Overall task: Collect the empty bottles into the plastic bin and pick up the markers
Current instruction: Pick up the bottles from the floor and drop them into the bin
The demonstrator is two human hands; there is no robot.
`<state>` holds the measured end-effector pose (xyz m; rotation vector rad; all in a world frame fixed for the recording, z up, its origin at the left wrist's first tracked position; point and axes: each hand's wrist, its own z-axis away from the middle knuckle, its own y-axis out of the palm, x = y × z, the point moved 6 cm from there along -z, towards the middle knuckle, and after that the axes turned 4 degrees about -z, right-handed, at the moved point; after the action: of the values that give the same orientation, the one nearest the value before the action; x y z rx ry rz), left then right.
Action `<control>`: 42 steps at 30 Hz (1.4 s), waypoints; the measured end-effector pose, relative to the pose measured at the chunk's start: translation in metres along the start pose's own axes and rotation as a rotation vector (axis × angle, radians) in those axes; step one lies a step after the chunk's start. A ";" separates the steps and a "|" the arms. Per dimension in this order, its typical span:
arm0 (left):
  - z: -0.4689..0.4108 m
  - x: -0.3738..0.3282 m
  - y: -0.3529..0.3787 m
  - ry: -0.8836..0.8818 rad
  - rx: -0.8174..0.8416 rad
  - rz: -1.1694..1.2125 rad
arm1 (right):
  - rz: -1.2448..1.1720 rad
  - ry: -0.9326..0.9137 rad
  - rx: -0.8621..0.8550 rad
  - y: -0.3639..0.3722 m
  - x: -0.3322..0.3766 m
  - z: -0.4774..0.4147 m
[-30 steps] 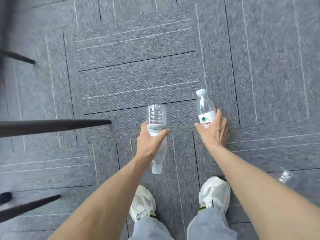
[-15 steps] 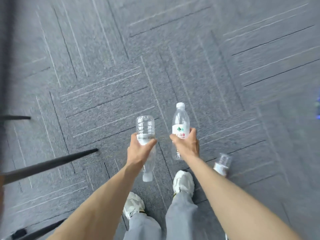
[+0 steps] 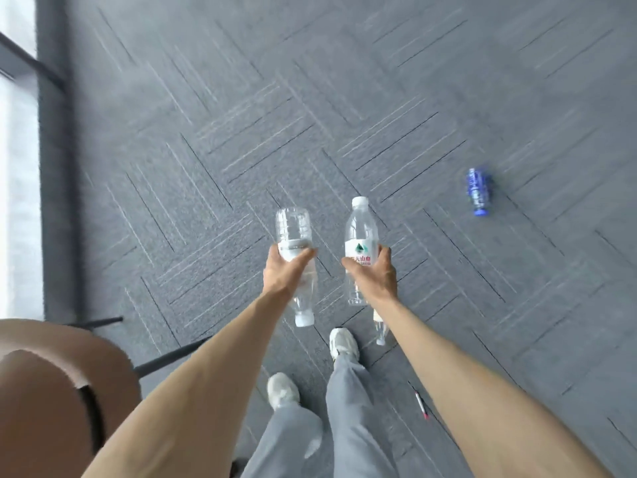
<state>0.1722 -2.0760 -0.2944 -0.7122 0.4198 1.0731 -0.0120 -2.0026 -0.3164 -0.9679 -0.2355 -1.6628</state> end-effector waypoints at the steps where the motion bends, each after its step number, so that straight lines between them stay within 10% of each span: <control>1: 0.019 -0.015 -0.004 0.022 -0.004 -0.004 | -0.043 -0.014 -0.021 -0.010 0.012 0.017; 17: 0.282 -0.103 0.057 0.554 0.379 -0.182 | -0.429 -0.243 -0.612 -0.200 0.039 0.327; 29: 0.566 -0.018 0.288 0.740 0.843 -0.439 | -0.741 -0.143 -1.174 -0.394 -0.187 0.550; 42: 0.895 0.243 0.478 0.878 1.292 -0.659 | -0.911 0.049 -1.589 -0.516 -0.486 0.817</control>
<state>-0.1756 -1.1484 0.0331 -0.0480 1.3407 -0.2981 -0.0744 -0.9826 0.0366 -2.1439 1.0083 -2.6787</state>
